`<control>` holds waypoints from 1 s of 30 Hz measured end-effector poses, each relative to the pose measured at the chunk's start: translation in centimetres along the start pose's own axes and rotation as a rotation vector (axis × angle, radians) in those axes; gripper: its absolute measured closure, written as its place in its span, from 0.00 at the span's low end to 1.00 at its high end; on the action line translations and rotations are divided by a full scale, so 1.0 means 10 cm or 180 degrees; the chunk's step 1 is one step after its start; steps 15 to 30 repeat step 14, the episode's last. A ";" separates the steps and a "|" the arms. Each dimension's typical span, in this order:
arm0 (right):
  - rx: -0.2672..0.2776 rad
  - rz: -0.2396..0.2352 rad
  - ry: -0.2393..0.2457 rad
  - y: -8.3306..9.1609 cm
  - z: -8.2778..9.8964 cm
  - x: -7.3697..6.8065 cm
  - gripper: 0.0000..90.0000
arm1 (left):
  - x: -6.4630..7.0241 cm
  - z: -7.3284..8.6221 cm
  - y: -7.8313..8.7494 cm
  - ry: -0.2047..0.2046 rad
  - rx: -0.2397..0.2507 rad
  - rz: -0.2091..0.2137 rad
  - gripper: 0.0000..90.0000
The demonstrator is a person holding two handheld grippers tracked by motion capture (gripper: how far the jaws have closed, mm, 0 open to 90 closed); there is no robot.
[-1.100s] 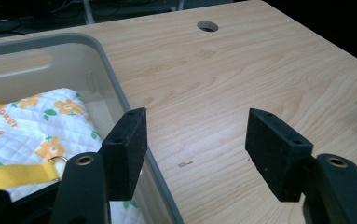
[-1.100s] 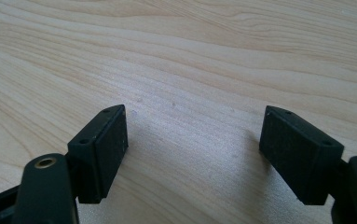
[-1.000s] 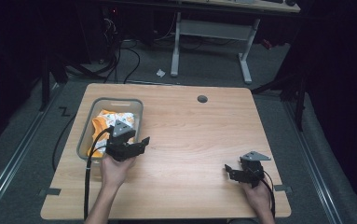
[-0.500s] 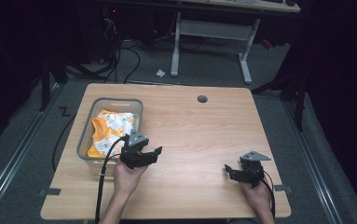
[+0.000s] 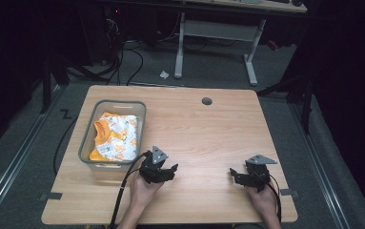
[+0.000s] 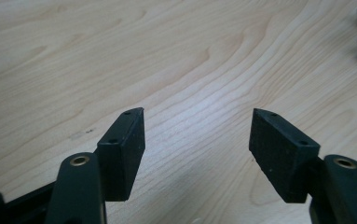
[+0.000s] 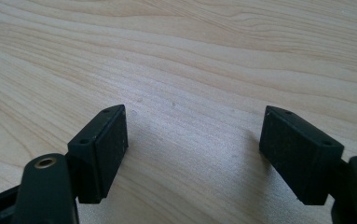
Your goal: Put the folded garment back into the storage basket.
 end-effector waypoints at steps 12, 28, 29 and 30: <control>0.0001 0.0000 0.0000 0.00 0.00 0.00 0.26 | 0.02 0.13 -0.20 -0.0007 -0.0157 -0.0215 0.36; 0.0000 -0.0001 0.0000 0.00 0.00 0.00 0.26 | 0.02 0.13 -0.20 0.0005 -0.0159 -0.0224 0.35; 0.0000 -0.0001 0.0000 0.00 0.00 0.00 0.26 | 0.02 0.13 -0.20 0.0005 -0.0159 -0.0224 0.35; 0.0000 -0.0001 0.0000 0.00 0.00 0.00 0.26 | 0.02 0.13 -0.20 0.0005 -0.0159 -0.0224 0.35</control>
Point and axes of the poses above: each handheld gripper's, and its own axes: y roughly backward along the jaws, z roughly out of its underside, x roughly to its right, the point moved 1 cm from there along -y, roughly forward along the jaws, and after that the axes turned 1 degree about x, right-handed, at the moved point
